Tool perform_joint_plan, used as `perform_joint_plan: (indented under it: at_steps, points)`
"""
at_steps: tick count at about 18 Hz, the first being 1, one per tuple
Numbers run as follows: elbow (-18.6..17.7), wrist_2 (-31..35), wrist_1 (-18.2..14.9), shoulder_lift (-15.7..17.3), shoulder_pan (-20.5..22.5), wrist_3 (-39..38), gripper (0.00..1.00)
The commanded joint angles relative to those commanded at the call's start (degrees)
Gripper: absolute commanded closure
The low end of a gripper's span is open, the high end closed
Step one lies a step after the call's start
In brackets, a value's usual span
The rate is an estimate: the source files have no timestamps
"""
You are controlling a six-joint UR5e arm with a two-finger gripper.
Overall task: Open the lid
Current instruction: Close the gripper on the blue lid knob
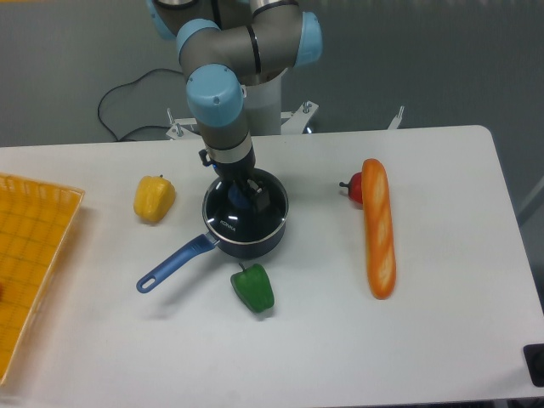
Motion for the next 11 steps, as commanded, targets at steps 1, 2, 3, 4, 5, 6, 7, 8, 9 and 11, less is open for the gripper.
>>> perform_joint_plan:
  at_steps: [1,2,3,4,5,6,7,8,9,11]
  points:
    - [0.00,0.00,0.00,0.00,0.00,-0.09,0.27]
    - [0.09,-0.09,0.00,0.00,0.00,-0.09,0.27]
    - [0.09,0.00,0.00,0.00,0.00,-0.09,0.29]
    - [0.09,0.00,0.00,0.00,0.00,-0.09,0.30]
    - [0.17,0.00,0.00,0.00,0.00,-0.18,0.32]
    - [0.18,0.00,0.00,0.00,0.00,-0.18,0.33]
    - [0.18,0.00,0.00,0.00,0.00,-0.09,0.33]
    - [0.18,0.00,0.00,0.00,0.00,-0.09,0.34]
    - [0.18,0.00,0.00,0.00,0.00,-0.09,0.35]
    - [0.26,-0.09,0.00,0.00,0.00,-0.09,0.37]
